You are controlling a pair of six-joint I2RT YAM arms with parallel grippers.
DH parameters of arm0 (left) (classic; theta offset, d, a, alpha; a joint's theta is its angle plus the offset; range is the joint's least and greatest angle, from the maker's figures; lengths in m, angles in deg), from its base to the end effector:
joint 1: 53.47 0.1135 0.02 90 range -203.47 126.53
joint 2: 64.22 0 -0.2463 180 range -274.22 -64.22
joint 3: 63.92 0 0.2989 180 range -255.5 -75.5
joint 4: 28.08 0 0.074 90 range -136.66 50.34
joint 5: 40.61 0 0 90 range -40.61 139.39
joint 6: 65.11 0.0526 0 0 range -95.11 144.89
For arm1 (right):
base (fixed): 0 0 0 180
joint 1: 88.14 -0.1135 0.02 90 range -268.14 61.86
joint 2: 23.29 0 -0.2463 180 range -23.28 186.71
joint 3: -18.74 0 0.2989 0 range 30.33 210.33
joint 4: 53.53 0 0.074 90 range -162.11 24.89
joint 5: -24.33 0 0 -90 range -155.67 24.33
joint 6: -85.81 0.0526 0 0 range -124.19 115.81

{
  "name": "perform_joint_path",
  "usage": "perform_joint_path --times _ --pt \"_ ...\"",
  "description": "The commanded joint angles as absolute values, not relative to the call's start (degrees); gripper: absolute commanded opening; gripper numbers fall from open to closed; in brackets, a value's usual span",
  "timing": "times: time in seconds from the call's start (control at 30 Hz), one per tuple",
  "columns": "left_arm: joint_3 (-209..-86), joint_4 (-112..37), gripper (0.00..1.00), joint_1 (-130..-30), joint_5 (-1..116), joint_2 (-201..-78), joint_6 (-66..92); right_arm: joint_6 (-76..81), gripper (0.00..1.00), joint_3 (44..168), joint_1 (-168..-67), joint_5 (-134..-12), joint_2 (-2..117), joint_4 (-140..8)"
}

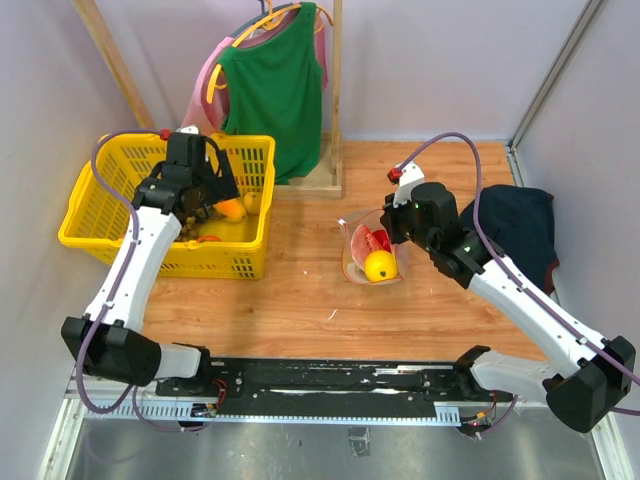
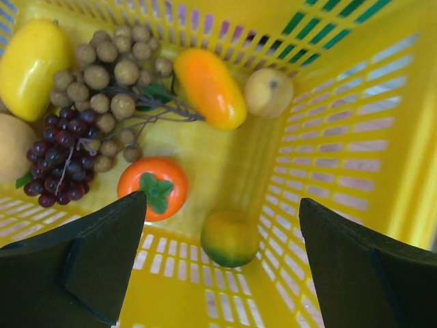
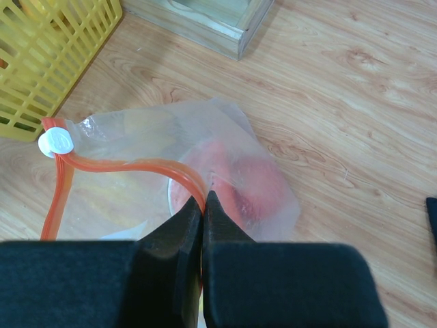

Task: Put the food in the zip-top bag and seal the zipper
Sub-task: Pick up the fake fruit from the bin.

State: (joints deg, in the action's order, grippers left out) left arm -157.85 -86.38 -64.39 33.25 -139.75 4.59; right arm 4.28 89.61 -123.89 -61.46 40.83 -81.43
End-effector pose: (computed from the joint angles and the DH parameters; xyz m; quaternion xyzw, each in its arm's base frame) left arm 0.3343 -0.0496 0.3665 -0.1326 0.8891 0.0097 0.4380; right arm 0.2679 0.1881 0.3246 -0.1742 0.8060 0.1846 0.5348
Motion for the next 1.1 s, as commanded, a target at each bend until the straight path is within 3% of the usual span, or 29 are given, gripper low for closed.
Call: perform_joint_path --times 0.0,0.27,1.07 --pt "-153.3 -85.1 0.97 -60.5 36.4 -141.9 7.7 4.4 0.01 89.0 -123.6 -62.2 40.8 -79.5" --pt "-148.4 -84.2 0.99 -55.1 36.9 -146.8 8.4 4.4 0.01 88.9 -123.6 -62.6 41.1 -79.3" --pt "-142.0 -80.2 0.99 -52.1 38.2 -162.9 9.0 4.4 0.01 88.2 -123.6 -63.2 41.1 -78.7"
